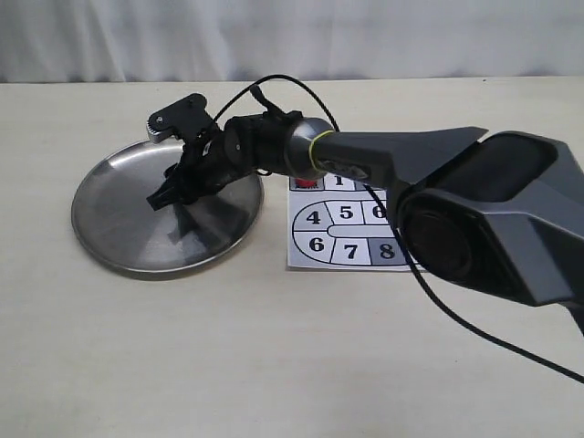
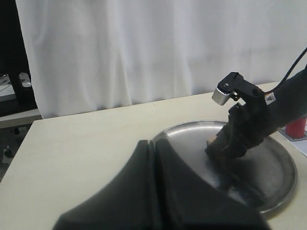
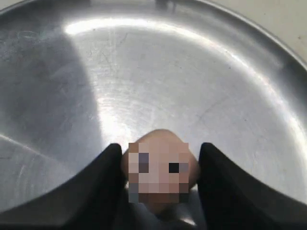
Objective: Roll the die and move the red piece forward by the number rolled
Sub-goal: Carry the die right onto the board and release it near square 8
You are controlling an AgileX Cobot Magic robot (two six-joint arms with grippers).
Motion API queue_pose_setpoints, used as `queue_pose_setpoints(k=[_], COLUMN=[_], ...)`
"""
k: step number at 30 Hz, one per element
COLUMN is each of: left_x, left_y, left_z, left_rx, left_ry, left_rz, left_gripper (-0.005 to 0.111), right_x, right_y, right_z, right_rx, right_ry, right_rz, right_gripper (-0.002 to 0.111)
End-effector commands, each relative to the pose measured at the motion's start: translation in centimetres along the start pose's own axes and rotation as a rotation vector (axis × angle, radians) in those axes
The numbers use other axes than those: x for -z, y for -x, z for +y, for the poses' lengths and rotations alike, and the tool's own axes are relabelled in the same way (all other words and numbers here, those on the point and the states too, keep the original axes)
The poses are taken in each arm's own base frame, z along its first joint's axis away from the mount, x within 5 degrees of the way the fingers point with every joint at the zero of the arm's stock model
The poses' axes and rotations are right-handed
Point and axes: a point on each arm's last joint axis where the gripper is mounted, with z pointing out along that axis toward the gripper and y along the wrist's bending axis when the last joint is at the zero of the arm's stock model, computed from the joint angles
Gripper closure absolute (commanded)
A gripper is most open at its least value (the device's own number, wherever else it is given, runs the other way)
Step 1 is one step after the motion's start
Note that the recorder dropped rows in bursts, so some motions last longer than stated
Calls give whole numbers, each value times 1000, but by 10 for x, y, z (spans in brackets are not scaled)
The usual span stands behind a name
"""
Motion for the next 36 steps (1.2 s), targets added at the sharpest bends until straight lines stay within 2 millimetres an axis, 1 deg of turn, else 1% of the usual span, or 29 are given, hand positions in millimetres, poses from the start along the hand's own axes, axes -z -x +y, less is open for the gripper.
queue_pose_setpoints(k=[1, 4, 6, 8, 10, 12, 16, 17, 19, 20, 23, 24, 26, 27, 31, 33, 35, 36], left_x=[0, 0, 0, 0, 0, 0, 0, 0, 0, 0, 0, 0, 0, 0, 0, 0, 0, 0], left_y=[0, 0, 0, 0, 0, 0, 0, 0, 0, 0, 0, 0, 0, 0, 0, 0, 0, 0], left_z=[-1, -1, -1, -1, -1, -1, -1, -1, -1, -1, -1, -1, -1, -1, -1, -1, -1, -1], left_rx=[0, 0, 0, 0, 0, 0, 0, 0, 0, 0, 0, 0, 0, 0, 0, 0, 0, 0], left_ry=[-9, -9, -9, -9, -9, -9, -9, -9, -9, -9, -9, -9, -9, -9, -9, -9, -9, -9], left_rz=[-10, -10, -10, -10, -10, -10, -10, -10, -10, -10, -10, -10, -10, -10, -10, -10, -10, -10], left_gripper=[107, 107, 107, 107, 107, 107, 107, 107, 107, 107, 107, 107, 107, 107, 107, 107, 107, 107], right_x=[37, 80, 114, 144, 170, 188, 200, 203, 207, 206, 206, 204, 201, 200, 198, 198, 198, 198], right_y=[25, 47, 62, 71, 73, 65, 26, 10, -10, -25, -56, -64, -75, -78, -80, -79, -79, -78], right_z=[-5, -15, -25, -38, -51, -66, -91, -99, -110, -115, -128, -129, -130, -130, -127, -128, -128, -129], right_rx=[-6, -12, -20, -41, -91, -143, -220, -250, -301, -331, -440, -459, -473, -468, -439, -439, -438, -436], right_ry=[18, 29, 27, 18, 0, -27, -89, -112, -147, -166, -202, -204, -203, -204, -198, -199, -202, -208], right_rz=[28, 50, 47, 51, 46, 54, 84, 94, 101, 115, 149, 170, 205, 214, 225, 221, 215, 202], right_gripper=[104, 104, 104, 104, 104, 104, 104, 104, 104, 104, 104, 104, 104, 104, 104, 101, 91, 77])
